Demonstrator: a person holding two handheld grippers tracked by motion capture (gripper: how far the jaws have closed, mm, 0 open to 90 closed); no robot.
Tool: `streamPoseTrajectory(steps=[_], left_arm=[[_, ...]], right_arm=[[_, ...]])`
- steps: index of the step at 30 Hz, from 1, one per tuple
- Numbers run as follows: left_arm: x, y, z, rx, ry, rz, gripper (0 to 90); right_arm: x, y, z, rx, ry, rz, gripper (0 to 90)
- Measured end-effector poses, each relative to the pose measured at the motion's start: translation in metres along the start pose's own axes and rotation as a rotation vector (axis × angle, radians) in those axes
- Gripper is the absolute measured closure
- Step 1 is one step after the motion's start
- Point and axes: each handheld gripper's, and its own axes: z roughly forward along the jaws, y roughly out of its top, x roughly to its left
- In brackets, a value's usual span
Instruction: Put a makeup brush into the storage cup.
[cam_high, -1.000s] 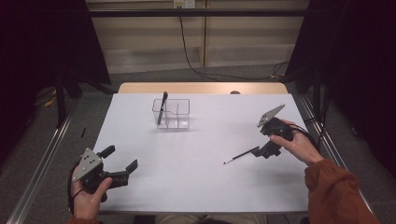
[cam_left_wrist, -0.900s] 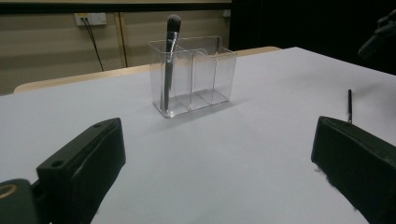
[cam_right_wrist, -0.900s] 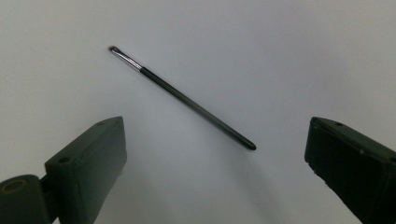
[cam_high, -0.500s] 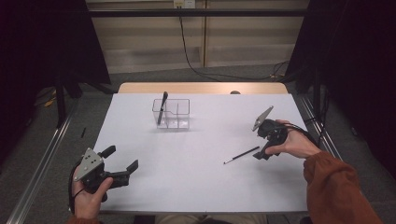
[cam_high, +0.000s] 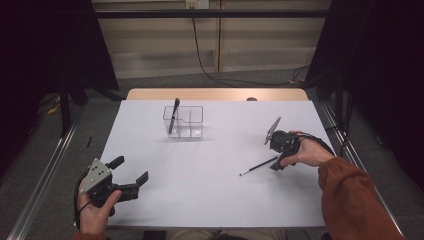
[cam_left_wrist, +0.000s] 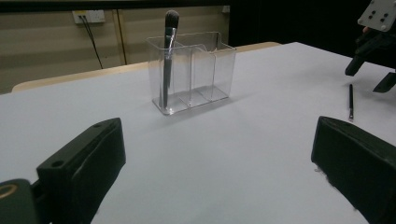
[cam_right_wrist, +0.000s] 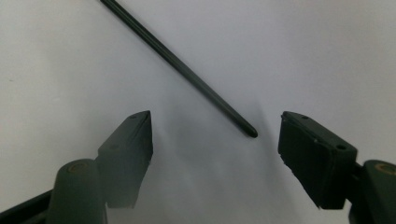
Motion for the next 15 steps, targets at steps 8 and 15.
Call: streamPoseTrajectory(steps=[8,15], left_arm=[[0.000,0.000,0.000,0.006,0.002,-0.001,3.0],[-0.001,0.000,0.001,0.007,-0.001,0.000,3.0]], right_arm=[[-0.004,0.002,0.008,0.004,-0.001,-0.006,34.0],[-0.006,0.007,0.015,0.018,0.004,-0.024,37.8]])
